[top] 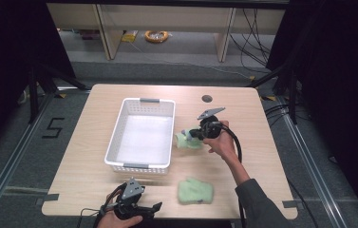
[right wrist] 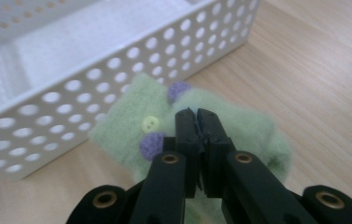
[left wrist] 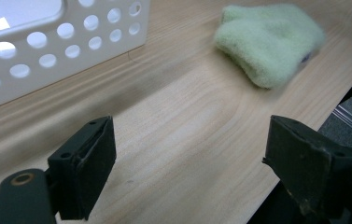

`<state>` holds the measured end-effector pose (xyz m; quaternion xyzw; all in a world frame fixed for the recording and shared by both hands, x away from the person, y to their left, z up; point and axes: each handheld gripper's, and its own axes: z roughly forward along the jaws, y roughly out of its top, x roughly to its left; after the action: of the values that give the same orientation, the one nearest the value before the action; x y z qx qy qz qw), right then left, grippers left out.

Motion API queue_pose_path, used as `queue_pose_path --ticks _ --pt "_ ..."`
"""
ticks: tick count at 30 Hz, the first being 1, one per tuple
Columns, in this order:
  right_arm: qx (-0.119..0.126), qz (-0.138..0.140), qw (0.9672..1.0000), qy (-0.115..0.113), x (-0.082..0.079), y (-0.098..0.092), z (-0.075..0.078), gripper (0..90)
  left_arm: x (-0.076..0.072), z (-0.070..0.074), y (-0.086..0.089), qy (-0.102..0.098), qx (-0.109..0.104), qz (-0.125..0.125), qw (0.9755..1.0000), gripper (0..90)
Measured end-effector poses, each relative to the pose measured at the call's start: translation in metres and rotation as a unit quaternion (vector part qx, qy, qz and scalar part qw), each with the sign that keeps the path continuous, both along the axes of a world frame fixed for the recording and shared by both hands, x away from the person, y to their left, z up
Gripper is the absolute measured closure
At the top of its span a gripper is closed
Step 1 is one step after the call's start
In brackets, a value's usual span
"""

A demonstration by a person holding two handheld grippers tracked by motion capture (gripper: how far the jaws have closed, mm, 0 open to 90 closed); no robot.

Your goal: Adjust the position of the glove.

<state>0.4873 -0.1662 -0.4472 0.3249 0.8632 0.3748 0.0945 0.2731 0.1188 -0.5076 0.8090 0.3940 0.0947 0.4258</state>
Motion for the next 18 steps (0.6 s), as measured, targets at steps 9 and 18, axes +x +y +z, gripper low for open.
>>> queue_pose_path --ticks 9,18 --pt "0.026 0.063 0.9973 -0.027 -0.052 -0.012 0.023 88.6 0.001 0.001 0.002 -0.001 0.012 -0.003 0.9999 15.7" --pt "0.027 0.119 0.9922 -0.024 -0.109 -0.021 0.023 88.6 0.001 0.001 0.000 -0.006 0.003 0.006 1.0000 15.7"
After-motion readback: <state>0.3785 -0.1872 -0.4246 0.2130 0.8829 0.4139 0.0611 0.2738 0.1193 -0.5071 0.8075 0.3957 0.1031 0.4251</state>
